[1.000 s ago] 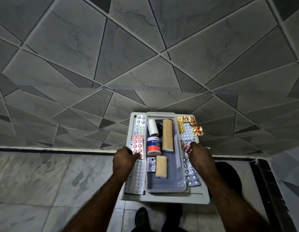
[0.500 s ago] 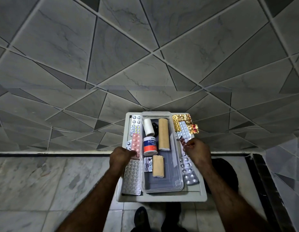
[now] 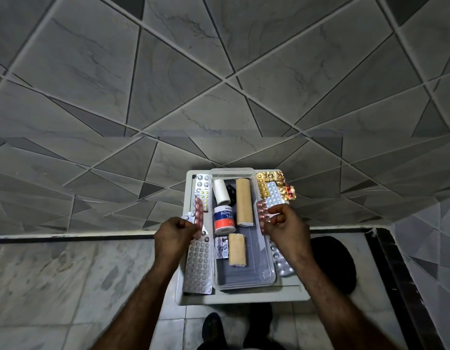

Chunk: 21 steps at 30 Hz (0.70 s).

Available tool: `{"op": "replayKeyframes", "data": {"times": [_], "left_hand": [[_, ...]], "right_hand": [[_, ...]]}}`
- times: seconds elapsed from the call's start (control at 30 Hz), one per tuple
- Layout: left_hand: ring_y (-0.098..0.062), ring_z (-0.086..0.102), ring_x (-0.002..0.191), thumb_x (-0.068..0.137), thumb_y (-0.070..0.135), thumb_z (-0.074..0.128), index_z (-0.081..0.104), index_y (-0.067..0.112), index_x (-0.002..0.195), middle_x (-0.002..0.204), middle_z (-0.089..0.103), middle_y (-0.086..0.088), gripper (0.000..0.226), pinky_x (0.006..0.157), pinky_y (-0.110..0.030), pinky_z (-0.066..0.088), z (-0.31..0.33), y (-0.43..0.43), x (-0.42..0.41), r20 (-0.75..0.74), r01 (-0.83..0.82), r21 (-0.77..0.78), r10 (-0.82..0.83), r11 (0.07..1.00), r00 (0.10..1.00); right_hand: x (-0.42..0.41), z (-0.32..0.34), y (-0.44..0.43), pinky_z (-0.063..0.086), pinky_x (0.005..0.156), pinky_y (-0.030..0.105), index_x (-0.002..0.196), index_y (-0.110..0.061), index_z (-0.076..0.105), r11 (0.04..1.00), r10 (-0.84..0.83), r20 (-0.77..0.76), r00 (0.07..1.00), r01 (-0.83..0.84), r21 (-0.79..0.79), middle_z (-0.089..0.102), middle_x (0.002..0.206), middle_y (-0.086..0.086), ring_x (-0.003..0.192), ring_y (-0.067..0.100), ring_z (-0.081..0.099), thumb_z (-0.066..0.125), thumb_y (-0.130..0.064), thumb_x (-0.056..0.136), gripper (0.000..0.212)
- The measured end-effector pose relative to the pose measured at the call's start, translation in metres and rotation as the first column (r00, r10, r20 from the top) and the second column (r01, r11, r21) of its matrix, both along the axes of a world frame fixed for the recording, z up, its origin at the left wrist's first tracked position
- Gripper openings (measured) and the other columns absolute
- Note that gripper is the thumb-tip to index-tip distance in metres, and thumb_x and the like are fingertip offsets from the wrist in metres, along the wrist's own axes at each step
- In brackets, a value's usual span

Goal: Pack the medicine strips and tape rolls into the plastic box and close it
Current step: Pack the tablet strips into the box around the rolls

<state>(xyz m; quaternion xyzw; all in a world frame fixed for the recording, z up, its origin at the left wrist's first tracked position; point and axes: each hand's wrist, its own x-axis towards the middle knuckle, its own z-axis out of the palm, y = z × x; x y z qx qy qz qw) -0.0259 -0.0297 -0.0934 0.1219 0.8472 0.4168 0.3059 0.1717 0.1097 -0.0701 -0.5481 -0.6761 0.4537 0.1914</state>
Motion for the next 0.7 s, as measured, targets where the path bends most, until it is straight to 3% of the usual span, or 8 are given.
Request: {"op": "replayKeyframes", "data": {"times": [0.17,0.37,0.53,0.6,0.7], "left_hand": [[-0.021,0.073,0.065,0.069,0.034,0.075,0.070,0.027,0.063,0.062,0.075,0.003,0.011,0.077,-0.043,0.060,0.022,-0.002,0.014,0.039,0.018,0.108,-0.022,0.994,0.999],[-0.017,0.063,0.062,0.080,0.011,0.074,0.068,0.009,0.065,0.061,0.074,-0.003,0.016,0.060,-0.026,0.052,0.031,0.000,0.036,0.253,0.037,0.226,-0.095,0.974,0.963],[-0.026,0.070,0.068,0.076,0.008,0.080,0.069,-0.002,0.079,0.078,0.076,-0.022,0.015,0.073,-0.038,0.060,0.025,0.002,0.048,0.344,0.075,0.183,-0.136,0.980,0.929],[-0.025,0.070,0.064,0.074,0.006,0.081,0.067,-0.006,0.083,0.079,0.075,-0.024,0.020,0.071,-0.037,0.060,0.022,0.004,0.054,0.342,0.089,0.172,-0.145,0.981,0.929],[-0.023,0.070,0.063,0.072,0.010,0.083,0.071,0.012,0.069,0.072,0.074,-0.012,0.013,0.070,-0.036,0.061,0.015,0.006,0.062,0.288,0.173,0.134,-0.206,0.976,0.935]], "right_hand": [[-0.001,-0.008,-0.015,0.054,0.071,0.029,0.103,-0.024,0.057,0.982,0.116,0.135,0.984,-0.134,0.131,0.069,0.087,-0.003,0.079,0.015,0.066,0.073,-0.018,0.081,0.028],[-0.001,-0.011,-0.020,0.052,0.068,0.027,0.104,-0.023,0.056,0.969,0.150,0.187,0.971,-0.182,0.170,0.067,0.088,-0.003,0.078,0.012,0.064,0.071,-0.021,0.083,0.026],[0.006,-0.013,-0.022,0.053,0.076,0.031,0.107,-0.019,0.059,0.973,0.126,0.218,0.968,-0.163,0.165,0.061,0.093,-0.004,0.084,0.014,0.062,0.071,-0.027,0.084,0.027],[0.009,-0.015,-0.022,0.050,0.074,0.028,0.104,-0.019,0.061,0.975,0.112,0.211,0.971,-0.149,0.164,0.062,0.090,-0.003,0.081,0.015,0.061,0.069,-0.023,0.084,0.022],[0.013,-0.018,-0.023,0.053,0.073,0.029,0.096,-0.020,0.064,0.978,0.085,0.183,0.980,-0.117,0.174,0.065,0.086,-0.002,0.078,0.016,0.063,0.068,-0.019,0.083,0.014]]}}
